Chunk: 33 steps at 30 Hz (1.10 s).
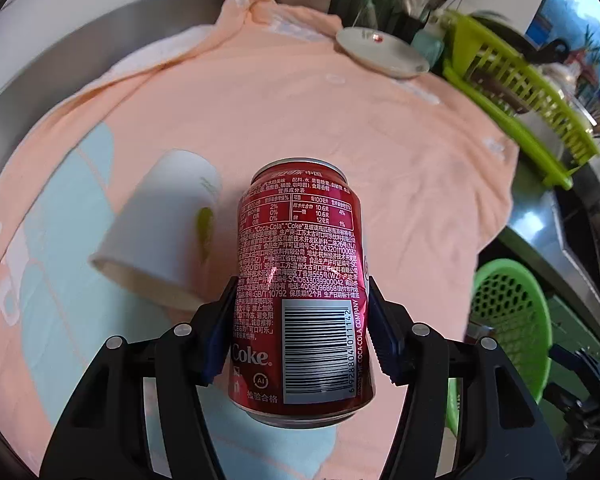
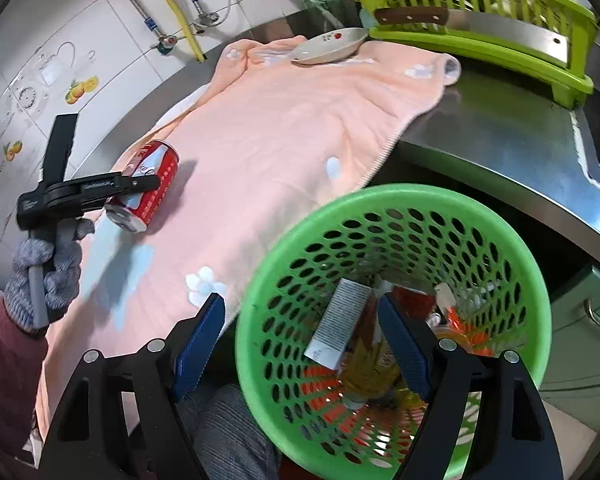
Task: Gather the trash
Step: 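Move the left gripper to the towel and grasp the red Coke can, then grasp the white paper cup with the right gripper while the left gripper holds the Coke can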
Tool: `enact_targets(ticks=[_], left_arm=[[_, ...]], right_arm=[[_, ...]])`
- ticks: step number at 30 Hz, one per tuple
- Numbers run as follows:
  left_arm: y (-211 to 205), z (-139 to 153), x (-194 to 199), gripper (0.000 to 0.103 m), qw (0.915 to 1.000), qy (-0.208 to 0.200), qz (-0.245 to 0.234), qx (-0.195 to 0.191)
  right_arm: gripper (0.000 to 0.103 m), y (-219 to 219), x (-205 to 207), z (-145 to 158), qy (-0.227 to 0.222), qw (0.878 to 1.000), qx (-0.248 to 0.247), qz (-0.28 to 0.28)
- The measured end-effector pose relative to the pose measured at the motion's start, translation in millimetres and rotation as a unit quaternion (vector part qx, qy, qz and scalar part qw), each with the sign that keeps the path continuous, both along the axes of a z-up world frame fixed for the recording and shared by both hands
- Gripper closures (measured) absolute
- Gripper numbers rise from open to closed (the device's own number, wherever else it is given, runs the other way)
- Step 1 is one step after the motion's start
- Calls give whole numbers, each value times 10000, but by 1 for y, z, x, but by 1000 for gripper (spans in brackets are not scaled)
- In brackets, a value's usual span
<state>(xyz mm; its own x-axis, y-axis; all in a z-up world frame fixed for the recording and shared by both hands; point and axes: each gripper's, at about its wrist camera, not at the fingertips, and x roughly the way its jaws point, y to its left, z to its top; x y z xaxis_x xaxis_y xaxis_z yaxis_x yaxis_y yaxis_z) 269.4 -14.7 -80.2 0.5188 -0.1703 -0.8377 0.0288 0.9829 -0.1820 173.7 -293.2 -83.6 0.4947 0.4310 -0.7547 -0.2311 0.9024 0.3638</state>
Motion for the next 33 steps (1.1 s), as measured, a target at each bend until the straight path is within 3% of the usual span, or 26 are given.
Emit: enact_targets(ticks=[4,14,23,28,33], left_arm=[[17,18,-24,44,9996,-214,43,-193],[93,54,-85,44,9954,-675,677,-102],[156,47,-116,44,9907,-673,1168,-198],[170,36,-125,44,9904,-602,1216,-268],[176,30,-128,44,9903,-569,1223,-323]], right_arm=[[27,22,11,6,-19,9999,10,158],[27,114,59,24,22,9958,324,851],[29,204,120,29,320,9912,773,1028],[30,239,152,23,668,9875,1133,866],[33,266,172,12,903,9876,1050,733]])
